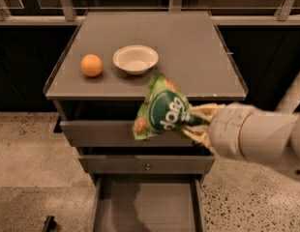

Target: Pick green rice chip bag from bottom drawer and place on counter

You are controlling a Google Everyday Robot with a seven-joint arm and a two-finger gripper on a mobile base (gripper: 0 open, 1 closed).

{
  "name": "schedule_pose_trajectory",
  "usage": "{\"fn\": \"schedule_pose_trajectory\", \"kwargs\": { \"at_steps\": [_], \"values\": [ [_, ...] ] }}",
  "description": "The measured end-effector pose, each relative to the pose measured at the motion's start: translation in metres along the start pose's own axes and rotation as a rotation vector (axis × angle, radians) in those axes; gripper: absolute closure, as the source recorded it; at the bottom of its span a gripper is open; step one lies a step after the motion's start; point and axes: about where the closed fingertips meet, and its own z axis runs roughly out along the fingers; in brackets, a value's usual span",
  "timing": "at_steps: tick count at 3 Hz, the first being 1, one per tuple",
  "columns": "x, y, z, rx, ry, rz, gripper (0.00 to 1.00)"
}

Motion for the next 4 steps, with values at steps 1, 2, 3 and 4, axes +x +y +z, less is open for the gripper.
{"fn": "schedule_pose_trajectory", "kwargs": {
  "at_steps": [1,2,3,4],
  "values": [
    [-0.079,-0.074,-0.049,0.123,-0.006,-0.115,1.0],
    [-0.078,-0.072,-0.048,0.12,-0.005,-0.117,1.0],
    [-0.068,-0.084,-0.037,0.121,0.017,-0.114,1.0],
    [-0.059,-0.12,-0.012,0.142,0.035,-0.077,1.0]
  ]
}}
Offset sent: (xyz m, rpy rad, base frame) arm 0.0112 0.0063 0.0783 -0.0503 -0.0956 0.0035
